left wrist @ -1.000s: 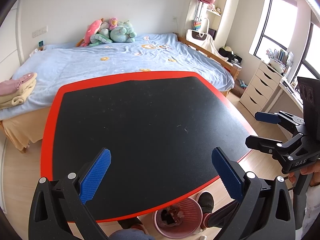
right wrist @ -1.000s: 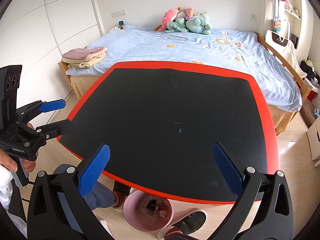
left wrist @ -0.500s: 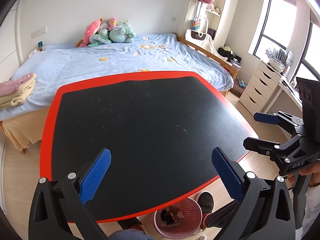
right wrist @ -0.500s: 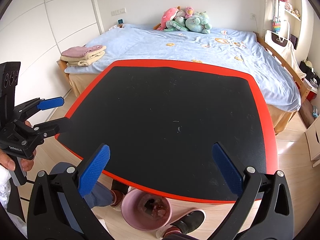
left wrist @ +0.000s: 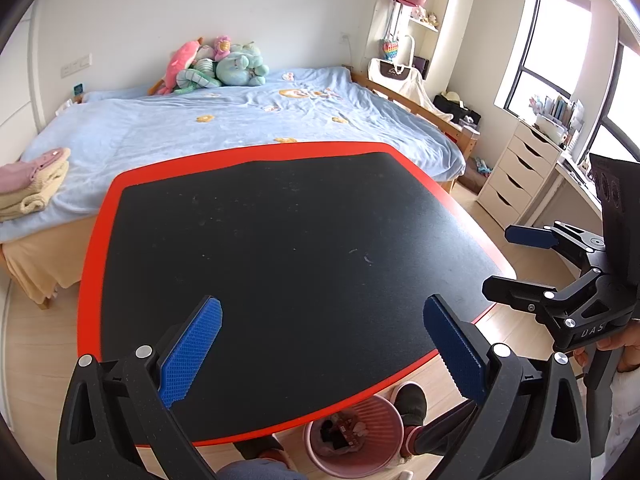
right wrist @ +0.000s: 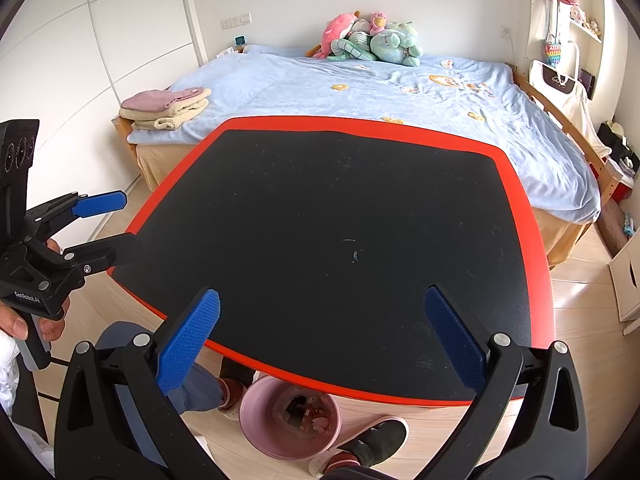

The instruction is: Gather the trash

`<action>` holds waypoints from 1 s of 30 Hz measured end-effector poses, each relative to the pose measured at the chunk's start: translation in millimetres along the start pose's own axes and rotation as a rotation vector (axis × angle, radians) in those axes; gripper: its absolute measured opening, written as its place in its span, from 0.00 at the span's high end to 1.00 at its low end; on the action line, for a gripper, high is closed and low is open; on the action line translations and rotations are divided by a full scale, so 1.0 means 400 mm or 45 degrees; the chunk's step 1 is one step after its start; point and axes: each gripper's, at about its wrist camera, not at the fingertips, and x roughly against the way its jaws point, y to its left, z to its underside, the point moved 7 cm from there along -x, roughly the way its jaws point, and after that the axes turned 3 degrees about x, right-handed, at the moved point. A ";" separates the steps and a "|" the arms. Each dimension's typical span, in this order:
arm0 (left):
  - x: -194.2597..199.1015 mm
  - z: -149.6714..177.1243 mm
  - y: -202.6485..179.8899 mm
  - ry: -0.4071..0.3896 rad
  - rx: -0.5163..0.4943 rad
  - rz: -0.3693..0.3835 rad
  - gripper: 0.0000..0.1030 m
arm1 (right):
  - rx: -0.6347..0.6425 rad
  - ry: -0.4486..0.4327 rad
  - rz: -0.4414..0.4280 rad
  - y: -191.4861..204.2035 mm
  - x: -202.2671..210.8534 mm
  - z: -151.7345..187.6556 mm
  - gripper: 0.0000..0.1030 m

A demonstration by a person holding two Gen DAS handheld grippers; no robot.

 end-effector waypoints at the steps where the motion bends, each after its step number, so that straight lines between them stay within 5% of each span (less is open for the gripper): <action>1: 0.000 0.000 0.000 0.000 0.000 -0.001 0.06 | 0.001 0.001 0.001 -0.001 0.000 0.001 0.03; 30: -0.015 0.003 -0.013 0.015 -0.013 -0.032 0.06 | 0.002 -0.002 0.002 -0.014 0.004 0.001 0.03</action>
